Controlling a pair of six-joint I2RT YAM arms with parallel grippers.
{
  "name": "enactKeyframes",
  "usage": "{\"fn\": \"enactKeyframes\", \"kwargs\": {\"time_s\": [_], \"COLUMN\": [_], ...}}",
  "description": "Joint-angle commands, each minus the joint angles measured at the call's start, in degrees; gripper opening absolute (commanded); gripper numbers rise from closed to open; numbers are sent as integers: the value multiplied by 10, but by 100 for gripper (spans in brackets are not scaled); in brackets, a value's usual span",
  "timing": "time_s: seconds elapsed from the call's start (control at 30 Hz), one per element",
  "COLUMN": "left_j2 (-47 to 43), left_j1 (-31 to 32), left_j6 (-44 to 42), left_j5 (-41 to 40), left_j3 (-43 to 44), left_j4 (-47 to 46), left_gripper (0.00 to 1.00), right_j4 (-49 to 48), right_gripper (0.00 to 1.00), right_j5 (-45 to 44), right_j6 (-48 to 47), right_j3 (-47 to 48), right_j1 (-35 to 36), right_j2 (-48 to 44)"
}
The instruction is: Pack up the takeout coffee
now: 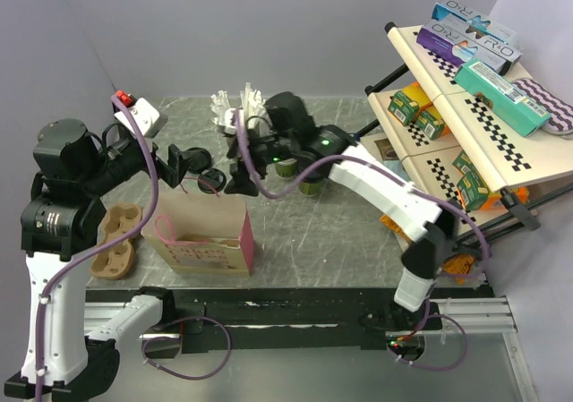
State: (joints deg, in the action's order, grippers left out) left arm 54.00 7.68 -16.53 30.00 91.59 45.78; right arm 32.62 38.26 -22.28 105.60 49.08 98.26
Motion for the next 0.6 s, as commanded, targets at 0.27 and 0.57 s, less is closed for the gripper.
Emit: {"fn": "enactKeyframes", "kwargs": {"time_s": [0.27, 0.57], "left_j2": [-31, -40], "left_j1": [-12, -12], "left_j6": [39, 34], "left_j5": [-71, -81], "left_j3": [6, -29], "left_j4": [8, -3], "left_gripper": [99, 99], "right_j4": [23, 52], "right_gripper": [91, 47], "right_j5": [20, 0], "right_j6": [-12, -42], "right_j3": [41, 26], "right_j1": [44, 44], "right_j2": [71, 62]}}
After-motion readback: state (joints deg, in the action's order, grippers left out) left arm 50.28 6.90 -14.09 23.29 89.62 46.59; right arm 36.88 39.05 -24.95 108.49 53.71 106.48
